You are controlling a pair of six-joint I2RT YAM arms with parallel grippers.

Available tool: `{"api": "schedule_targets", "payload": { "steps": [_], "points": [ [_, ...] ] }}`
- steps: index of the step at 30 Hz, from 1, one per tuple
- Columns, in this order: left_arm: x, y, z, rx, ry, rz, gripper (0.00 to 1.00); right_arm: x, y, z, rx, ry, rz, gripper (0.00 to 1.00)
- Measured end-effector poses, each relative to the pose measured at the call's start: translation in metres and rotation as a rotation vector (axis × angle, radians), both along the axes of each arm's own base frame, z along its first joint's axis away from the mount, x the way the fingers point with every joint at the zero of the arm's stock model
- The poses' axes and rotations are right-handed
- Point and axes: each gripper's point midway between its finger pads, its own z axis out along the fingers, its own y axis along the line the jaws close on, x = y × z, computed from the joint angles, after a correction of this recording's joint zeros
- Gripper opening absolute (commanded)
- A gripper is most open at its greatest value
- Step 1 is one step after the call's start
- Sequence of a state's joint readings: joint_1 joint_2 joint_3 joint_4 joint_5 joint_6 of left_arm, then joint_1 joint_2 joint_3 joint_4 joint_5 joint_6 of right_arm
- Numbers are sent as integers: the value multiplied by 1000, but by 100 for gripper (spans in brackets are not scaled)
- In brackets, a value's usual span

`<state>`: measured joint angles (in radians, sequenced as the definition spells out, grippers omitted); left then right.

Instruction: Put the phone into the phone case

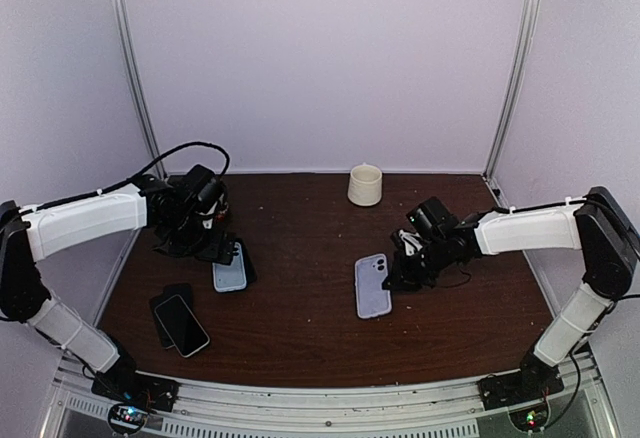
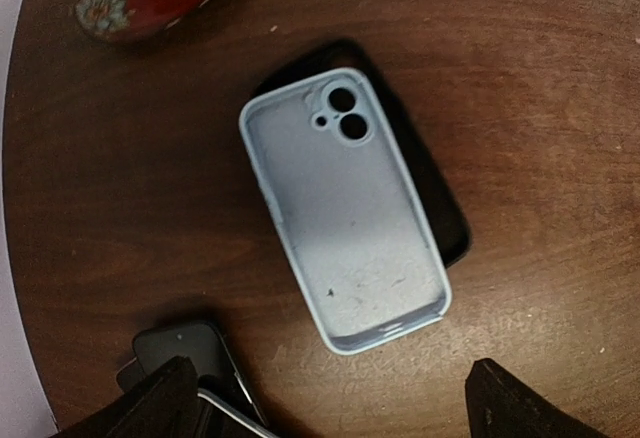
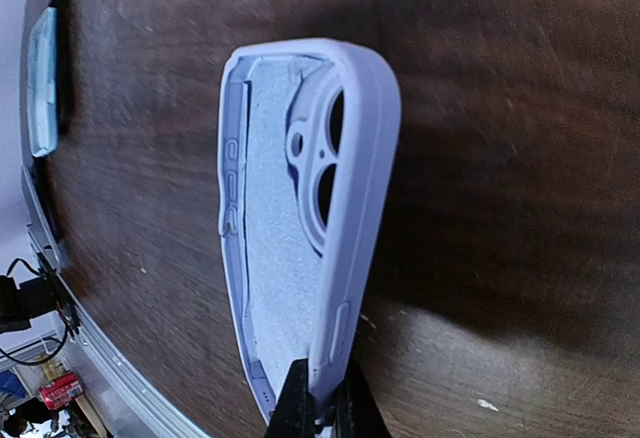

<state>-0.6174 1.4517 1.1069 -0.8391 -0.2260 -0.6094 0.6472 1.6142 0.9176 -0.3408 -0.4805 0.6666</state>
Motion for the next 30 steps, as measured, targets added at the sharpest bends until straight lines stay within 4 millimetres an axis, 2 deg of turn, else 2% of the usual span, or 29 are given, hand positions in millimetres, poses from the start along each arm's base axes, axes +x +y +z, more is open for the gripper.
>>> {"api": "schedule_targets", "payload": {
  "steps": [3,5,6,8,9,14,18,20,23,25,30],
  "points": [
    [-8,15,-10,6,58,74,98,-15,-15,-20,-35,70,-8,0],
    [-14,21,-14,12,85,113,98,-17,-19,-23,-42,83,-13,0],
    [-17,23,-15,15,96,126,97,-17,-21,-23,-42,84,-14,6],
    [-23,27,-16,24,119,161,98,-15,-23,-24,-46,86,-18,29],
    [-25,30,-17,30,128,180,98,-16,-25,-24,-52,91,-19,37],
    [-44,51,-16,52,172,306,97,-19,-43,-25,-159,105,3,67],
    [-69,70,-18,-4,227,436,98,-11,-55,-7,-239,45,5,97],
    [-88,77,-24,-39,269,502,97,-4,-60,11,-256,-19,1,99],
    [-116,82,-38,-57,353,573,98,2,-62,28,-261,-79,-8,100],
    [-131,84,-46,-50,409,612,97,3,-62,29,-272,-97,1,99],
    [-142,77,-62,-67,491,672,98,0,-64,17,-321,-94,42,99]
  ]
}}
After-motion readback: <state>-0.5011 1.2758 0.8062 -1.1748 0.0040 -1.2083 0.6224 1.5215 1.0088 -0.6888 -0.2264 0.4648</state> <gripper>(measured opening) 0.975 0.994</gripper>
